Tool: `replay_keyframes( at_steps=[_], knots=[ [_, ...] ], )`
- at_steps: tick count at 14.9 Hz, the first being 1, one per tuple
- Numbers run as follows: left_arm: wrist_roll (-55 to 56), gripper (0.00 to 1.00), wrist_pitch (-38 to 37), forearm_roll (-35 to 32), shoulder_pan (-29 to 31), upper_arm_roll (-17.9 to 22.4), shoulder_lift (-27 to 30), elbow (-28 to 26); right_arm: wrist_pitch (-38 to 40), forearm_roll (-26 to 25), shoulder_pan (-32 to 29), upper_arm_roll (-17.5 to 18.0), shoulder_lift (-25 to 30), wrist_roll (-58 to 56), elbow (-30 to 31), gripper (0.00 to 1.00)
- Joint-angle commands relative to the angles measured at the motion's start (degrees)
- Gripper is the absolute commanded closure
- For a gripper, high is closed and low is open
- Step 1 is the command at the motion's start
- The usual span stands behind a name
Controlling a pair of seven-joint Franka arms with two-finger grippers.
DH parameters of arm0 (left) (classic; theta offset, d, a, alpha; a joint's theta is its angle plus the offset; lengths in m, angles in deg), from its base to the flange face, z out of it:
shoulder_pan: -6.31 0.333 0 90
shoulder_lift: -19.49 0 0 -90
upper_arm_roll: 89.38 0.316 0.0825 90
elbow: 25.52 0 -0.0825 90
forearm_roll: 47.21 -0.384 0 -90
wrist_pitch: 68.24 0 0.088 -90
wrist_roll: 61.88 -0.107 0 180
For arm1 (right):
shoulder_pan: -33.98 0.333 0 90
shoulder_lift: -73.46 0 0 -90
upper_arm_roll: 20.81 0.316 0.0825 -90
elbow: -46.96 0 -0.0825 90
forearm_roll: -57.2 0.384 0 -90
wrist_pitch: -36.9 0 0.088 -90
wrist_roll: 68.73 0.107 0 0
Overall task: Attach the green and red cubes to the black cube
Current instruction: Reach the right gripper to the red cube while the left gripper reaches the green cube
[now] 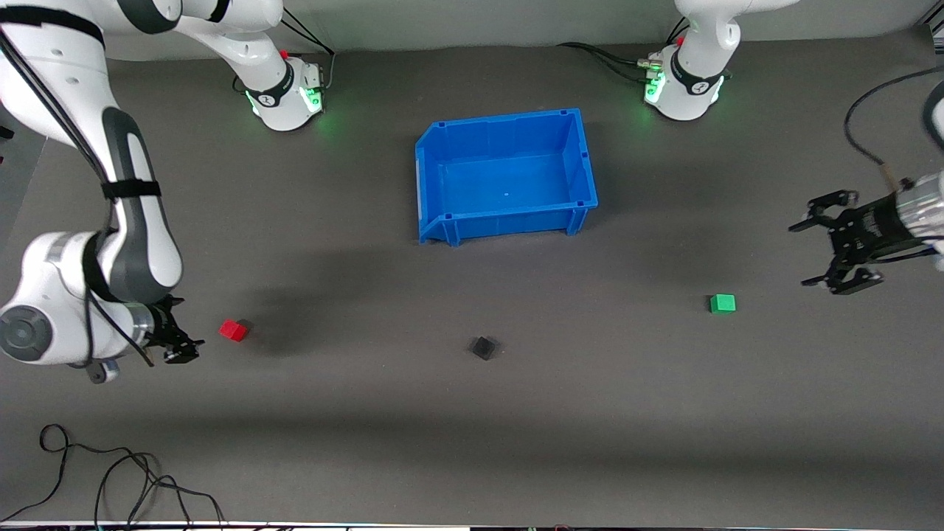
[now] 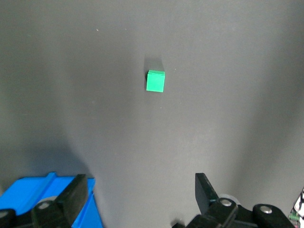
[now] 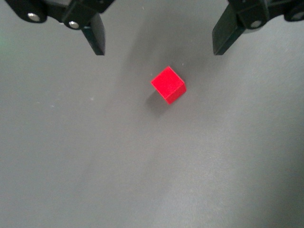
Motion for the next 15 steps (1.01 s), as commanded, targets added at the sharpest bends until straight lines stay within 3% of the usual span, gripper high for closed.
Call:
replay_keyframes(
  at_steps=[1, 4, 6, 10, 12, 13, 15],
  knots=[
    [-5.45, 0.00, 6.81, 4.43, 0.42, -0.22, 0.79, -7.22, -2.11, -4.06, 0.33, -0.10, -2.36, -3.91, 1.50, 0.00],
    [-11.78, 0.00, 9.29, 8.21, 2.45, -0.22, -2.98, -8.20, -2.11, -6.89, 2.69, -0.10, -3.52, -6.41, 1.41, 0.00],
    [-18.36, 0.00, 10.69, 11.46, 4.02, -0.22, -6.05, -8.29, -2.28, -11.79, 4.54, -0.10, -4.13, -10.16, 2.54, 0.00],
    [-33.56, 0.00, 10.61, 20.51, 7.71, -0.31, -12.47, -8.29, -5.97, -12.26, 2.98, -0.28, -4.40, -18.27, 5.01, 0.11],
    [-38.24, 0.00, 10.70, 24.21, 8.51, -0.31, -15.29, -8.29, -9.12, -12.35, 2.27, -0.28, -4.57, -18.71, 5.02, 0.11],
    [-38.78, 0.00, 10.87, 25.01, 8.69, -0.22, -16.34, -8.29, -11.40, -11.56, 1.39, -0.19, -5.01, -18.63, 5.19, 0.03],
    [-40.88, 0.00, 12.18, 25.88, 8.60, -0.31, -18.28, -8.20, -15.36, -9.63, 1.03, -0.19, -5.19, -18.71, 6.68, 0.00]
  ],
)
